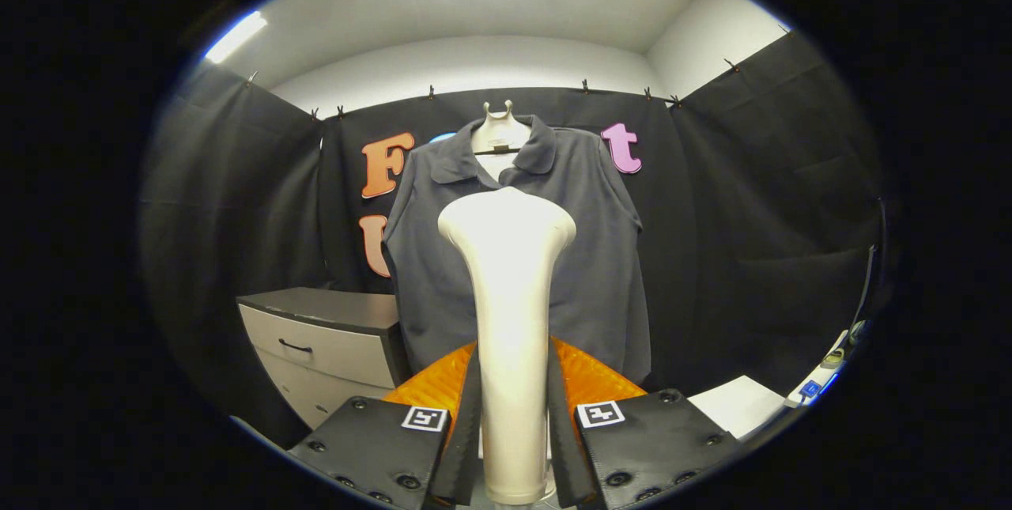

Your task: Iron the clothes twice with a garment steamer, once on the left side and once on the right side.

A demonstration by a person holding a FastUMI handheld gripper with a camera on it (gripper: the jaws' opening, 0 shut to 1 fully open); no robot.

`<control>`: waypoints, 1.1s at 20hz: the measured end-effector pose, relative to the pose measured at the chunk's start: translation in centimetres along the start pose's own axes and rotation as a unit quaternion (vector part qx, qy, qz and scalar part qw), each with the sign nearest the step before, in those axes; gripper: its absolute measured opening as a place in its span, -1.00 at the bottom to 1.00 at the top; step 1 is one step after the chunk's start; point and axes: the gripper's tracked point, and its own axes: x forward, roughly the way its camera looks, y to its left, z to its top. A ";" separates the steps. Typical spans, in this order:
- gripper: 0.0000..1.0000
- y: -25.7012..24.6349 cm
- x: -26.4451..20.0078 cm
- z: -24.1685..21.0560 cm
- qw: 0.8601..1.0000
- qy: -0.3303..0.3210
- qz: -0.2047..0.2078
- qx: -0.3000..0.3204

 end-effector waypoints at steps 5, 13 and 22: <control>-0.09 -0.1 -1.8 2.0 1.000 -0.022 -0.001 -0.002; -0.09 1.5 -3.3 4.6 0.998 -0.052 0.020 -0.008; -0.09 2.2 -4.7 5.3 0.998 -0.062 0.025 -0.007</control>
